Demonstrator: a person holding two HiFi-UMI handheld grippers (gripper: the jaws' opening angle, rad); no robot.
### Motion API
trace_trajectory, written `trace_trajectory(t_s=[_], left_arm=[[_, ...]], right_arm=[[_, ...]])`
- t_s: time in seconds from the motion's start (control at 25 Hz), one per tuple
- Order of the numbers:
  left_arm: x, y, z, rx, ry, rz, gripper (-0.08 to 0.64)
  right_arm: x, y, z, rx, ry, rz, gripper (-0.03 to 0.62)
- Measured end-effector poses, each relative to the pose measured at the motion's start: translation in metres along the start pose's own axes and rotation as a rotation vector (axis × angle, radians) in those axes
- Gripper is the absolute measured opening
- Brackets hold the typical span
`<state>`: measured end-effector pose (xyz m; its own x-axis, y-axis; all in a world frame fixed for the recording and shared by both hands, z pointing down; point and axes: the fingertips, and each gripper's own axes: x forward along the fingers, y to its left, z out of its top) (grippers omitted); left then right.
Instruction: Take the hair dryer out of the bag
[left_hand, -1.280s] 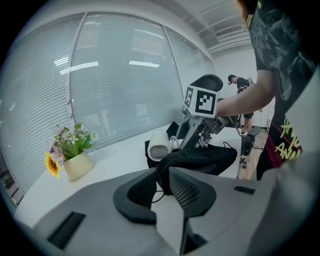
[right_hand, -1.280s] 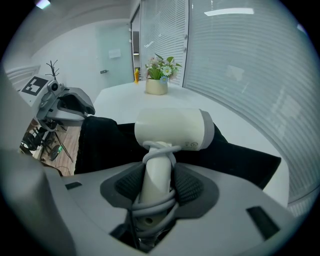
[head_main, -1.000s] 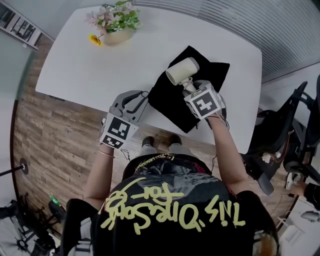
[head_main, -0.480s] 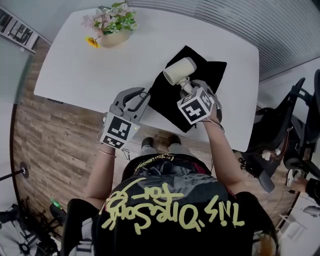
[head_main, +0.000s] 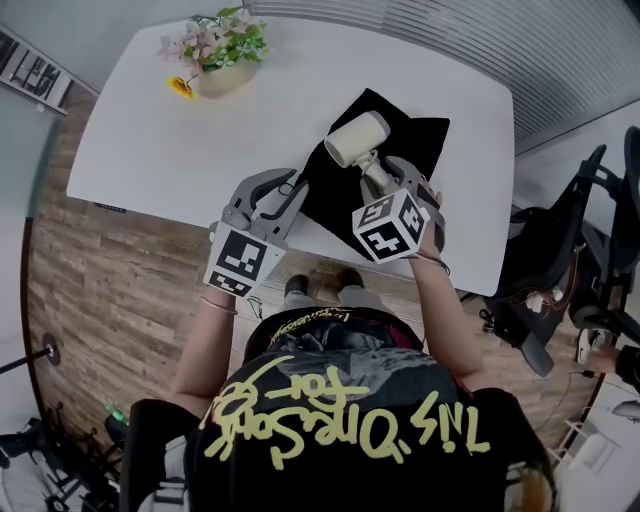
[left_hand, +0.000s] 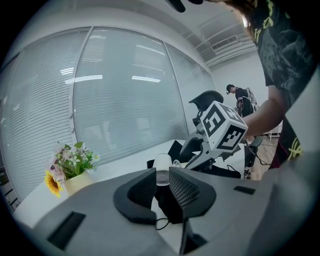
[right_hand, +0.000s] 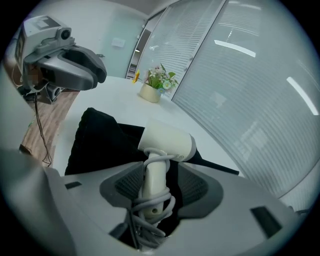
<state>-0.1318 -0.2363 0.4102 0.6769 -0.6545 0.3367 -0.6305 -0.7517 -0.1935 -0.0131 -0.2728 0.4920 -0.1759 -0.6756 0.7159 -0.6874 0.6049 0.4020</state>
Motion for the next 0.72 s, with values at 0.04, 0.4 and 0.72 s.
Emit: trace_trajectory(t_s=[0.04,0.4,0.72], left_arm=[[0.000,0.000,0.003,-0.002,-0.008,-0.001,0.077],[0.013,-0.004,0.035,-0.022,-0.101,-0.007,0.077],[0.017,-0.004,0.067,-0.029,-0.189,0.010,0.077]], right_arm=[[-0.005,-0.002,0.001,0.007,-0.010,-0.011,0.199],[-0.054,-0.030,0.027,0.090,-0.194,-0.149,0.199],[-0.096,-0.051,0.051,0.158,-0.368,-0.233,0.199]])
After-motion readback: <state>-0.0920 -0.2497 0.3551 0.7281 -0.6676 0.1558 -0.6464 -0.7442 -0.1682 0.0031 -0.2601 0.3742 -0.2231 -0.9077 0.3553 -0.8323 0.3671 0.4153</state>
